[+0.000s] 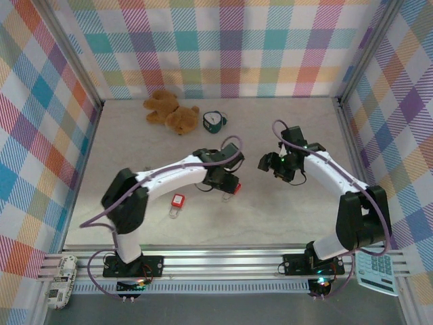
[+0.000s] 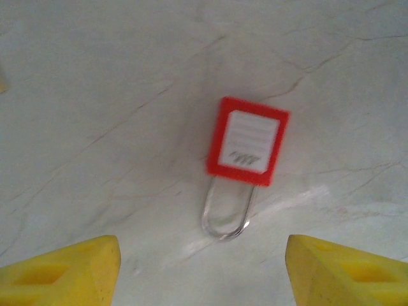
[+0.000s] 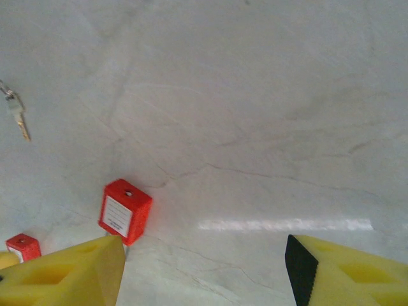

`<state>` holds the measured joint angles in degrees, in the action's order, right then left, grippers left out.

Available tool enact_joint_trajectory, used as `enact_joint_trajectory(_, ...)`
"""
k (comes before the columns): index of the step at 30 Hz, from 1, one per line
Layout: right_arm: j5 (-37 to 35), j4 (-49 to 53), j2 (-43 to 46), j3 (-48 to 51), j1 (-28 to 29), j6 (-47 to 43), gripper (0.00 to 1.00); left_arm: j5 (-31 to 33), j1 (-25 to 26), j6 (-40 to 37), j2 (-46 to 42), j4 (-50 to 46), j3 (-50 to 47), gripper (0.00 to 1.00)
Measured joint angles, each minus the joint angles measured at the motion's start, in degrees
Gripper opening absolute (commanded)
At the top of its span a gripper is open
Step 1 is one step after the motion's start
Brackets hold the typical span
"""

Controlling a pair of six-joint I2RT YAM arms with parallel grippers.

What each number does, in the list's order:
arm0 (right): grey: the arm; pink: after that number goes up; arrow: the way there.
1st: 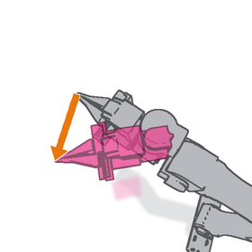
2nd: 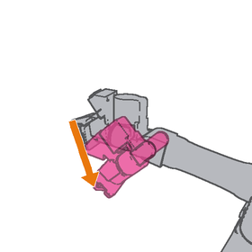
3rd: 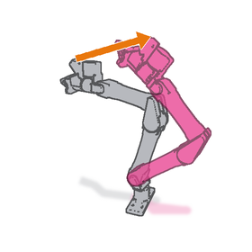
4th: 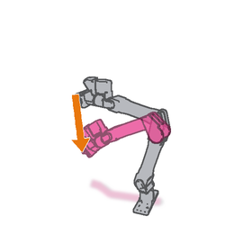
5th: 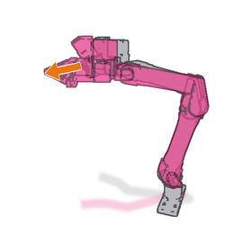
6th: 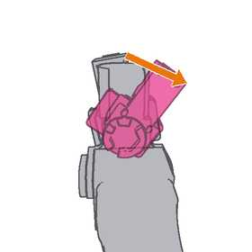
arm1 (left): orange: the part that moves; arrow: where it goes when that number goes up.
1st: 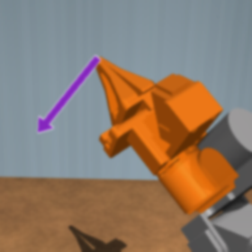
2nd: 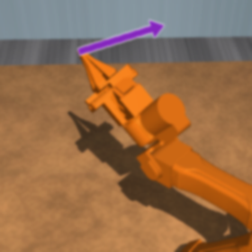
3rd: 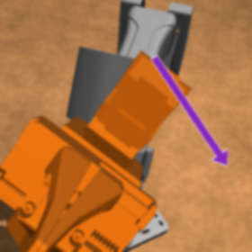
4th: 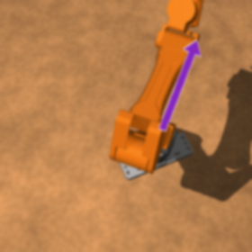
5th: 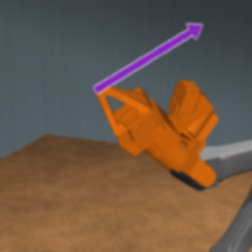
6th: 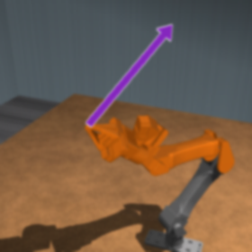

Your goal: Unlock with the key

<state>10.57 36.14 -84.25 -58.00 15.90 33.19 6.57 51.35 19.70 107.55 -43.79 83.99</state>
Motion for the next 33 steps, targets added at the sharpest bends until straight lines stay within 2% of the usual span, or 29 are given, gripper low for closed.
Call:
enact_joint_trajectory(5,0.0,0.33,2.36,2.86,-0.57,-1.09,0.68,1.6,0.48,-1.97,4.76,-1.6,4.15,0.71)
enact_joint_trajectory(8,0.26,0.04,3.69,3.89,-0.57,-1.11,0.67,2.1,-2.54,-2.91,4.76,-2.67,6.29,0.68)
enact_joint_trajectory(13,1.49,-0.72,3.91,4.98,-0.57,-1.07,0.67,2.54,-13.53,-3.43,5.88,-2.64,10.6,0.61)
enact_joint_trajectory(16,2.16,-1.14,3.89,5.03,-0.57,-1.07,0.66,2.86,-20.31,-3.58,6.1,-3.02,10.49,0.61)
enact_joint_trajectory(26,4.35,-3.48,-0.98,3.45,-0.17,-1.07,0.66,3.65,-44.74,0.79,2.6,-2.58,-1.01,0.64)
enact_joint_trajectory(29,4.94,-4.04,-3.08,2.23,0.35,-1.09,0.66,2.97,-48.94,2.01,2.47,-1.73,-3.21,0.67)
enact_joint_trajectory(33,5.53,-4.52,-3.96,1.22,1.05,-1.09,0.66,-0.07,-50.38,2.4,2.58,-0.61,-4.87,0.67)
